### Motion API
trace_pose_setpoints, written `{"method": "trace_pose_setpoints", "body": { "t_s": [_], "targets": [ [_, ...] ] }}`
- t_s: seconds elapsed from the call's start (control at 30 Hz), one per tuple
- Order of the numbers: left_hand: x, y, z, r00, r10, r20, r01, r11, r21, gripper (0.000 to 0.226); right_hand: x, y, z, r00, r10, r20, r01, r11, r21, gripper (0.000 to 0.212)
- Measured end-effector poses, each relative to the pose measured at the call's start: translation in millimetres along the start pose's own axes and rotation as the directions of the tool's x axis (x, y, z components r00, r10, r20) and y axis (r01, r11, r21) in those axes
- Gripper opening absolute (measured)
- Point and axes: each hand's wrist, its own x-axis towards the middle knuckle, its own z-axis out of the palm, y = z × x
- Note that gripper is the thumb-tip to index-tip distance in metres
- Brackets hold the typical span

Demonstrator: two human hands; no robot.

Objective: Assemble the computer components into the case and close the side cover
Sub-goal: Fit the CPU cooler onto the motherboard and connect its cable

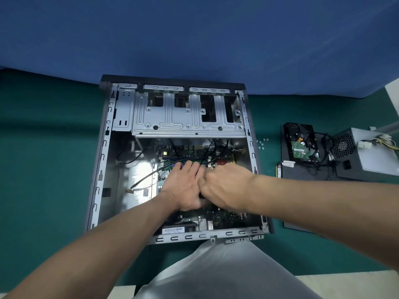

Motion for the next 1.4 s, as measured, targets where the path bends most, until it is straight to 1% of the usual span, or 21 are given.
{"method": "trace_pose_setpoints", "body": {
  "t_s": [0.07,0.1,0.17,0.2,0.37,0.43,0.5,0.57,0.63,0.7,0.8,0.87,0.93,1.0,1.03,1.1,1.17,1.2,1.23,1.3,1.4],
  "targets": [
    [0,0,0,1.0,-0.001,-0.01,0.001,1.0,0.001,0.088,2,0,1,0.999,0.047,0.025,-0.049,0.997,0.06,0.022],
    [0,0,0,1.0,0.001,-0.013,-0.001,1.0,0.01,0.088,3,-1,-1,0.986,0.156,0.057,-0.164,0.97,0.179,0.015],
    [-1,-1,-1,1.0,0.005,-0.001,-0.005,0.999,0.033,0.093,6,-2,-4,0.919,0.378,0.114,-0.388,0.816,0.429,0.011],
    [0,-1,-1,1.0,0.003,0.0,-0.003,0.999,0.039,0.095,7,-2,-3,0.899,0.414,0.143,-0.429,0.769,0.473,0.017],
    [-1,0,-1,1.0,-0.006,-0.025,0.006,1.0,-0.006,0.089,7,-11,-6,0.977,0.183,0.112,-0.199,0.969,0.149,0.037],
    [-1,-1,-2,1.0,-0.001,-0.018,0.001,1.0,-0.003,0.092,4,-7,-2,0.998,0.054,0.026,-0.053,0.998,-0.044,0.03],
    [-2,-1,-1,1.0,0.002,-0.019,-0.002,1.0,0.009,0.089,1,-1,1,1.0,-0.009,0.0,0.009,0.998,-0.069,0.025],
    [-1,-1,-1,1.0,0.007,-0.02,-0.006,1.0,0.025,0.087,1,1,0,0.996,0.079,0.03,-0.082,0.99,0.116,0.013],
    [-2,-1,-3,1.0,0.018,-0.008,-0.018,0.999,0.04,0.09,5,6,-2,0.937,0.319,0.143,-0.349,0.841,0.413,0.02],
    [-2,-2,-3,1.0,0.028,-0.013,-0.028,0.998,0.048,0.091,11,10,-1,0.878,0.406,0.253,-0.476,0.699,0.533,0.02],
    [-2,-2,-3,1.0,0.027,-0.015,-0.026,0.999,0.041,0.092,6,5,-8,0.918,0.261,0.298,-0.363,0.857,0.367,0.02],
    [-1,-1,-2,0.999,0.018,-0.027,-0.017,0.999,0.036,0.09,2,1,-4,0.966,0.163,0.202,-0.182,0.98,0.077,0.034],
    [-1,-2,-1,1.0,0.012,-0.021,-0.012,0.999,0.029,0.088,-2,0,2,0.999,-0.001,0.049,0.008,0.99,-0.143,0.025],
    [-1,-2,0,1.0,0.015,-0.019,-0.014,0.999,0.038,0.086,-2,0,7,0.995,-0.103,0.012,0.104,0.977,-0.187,0.025],
    [-1,-2,0,1.0,0.015,-0.023,-0.014,0.999,0.037,0.085,0,-1,8,0.998,-0.062,0.007,0.062,0.992,-0.112,0.021],
    [-1,-2,0,1.0,0.017,-0.024,-0.016,0.999,0.037,0.085,4,2,4,0.981,0.189,0.045,-0.194,0.952,0.235,0.014],
    [-1,-2,0,0.999,0.024,-0.021,-0.023,0.998,0.052,0.089,10,11,2,0.893,0.4,0.205,-0.447,0.742,0.499,0.013],
    [-1,-2,-1,1.0,0.026,-0.017,-0.025,0.998,0.053,0.091,12,15,4,0.87,0.412,0.271,-0.492,0.681,0.542,0.017],
    [-1,-2,-1,1.0,0.025,-0.017,-0.024,0.998,0.055,0.092,12,17,3,0.875,0.375,0.305,-0.484,0.689,0.54,0.022],
    [0,-2,-1,0.999,0.018,-0.028,-0.017,0.998,0.056,0.093,6,11,0,0.915,0.253,0.314,-0.377,0.814,0.442,0.028],
    [-1,-1,-2,1.0,0.002,-0.023,-0.002,1.0,0.024,0.089,2,2,4,0.995,0.079,0.064,-0.083,0.995,0.061,0.025]
  ]
}}
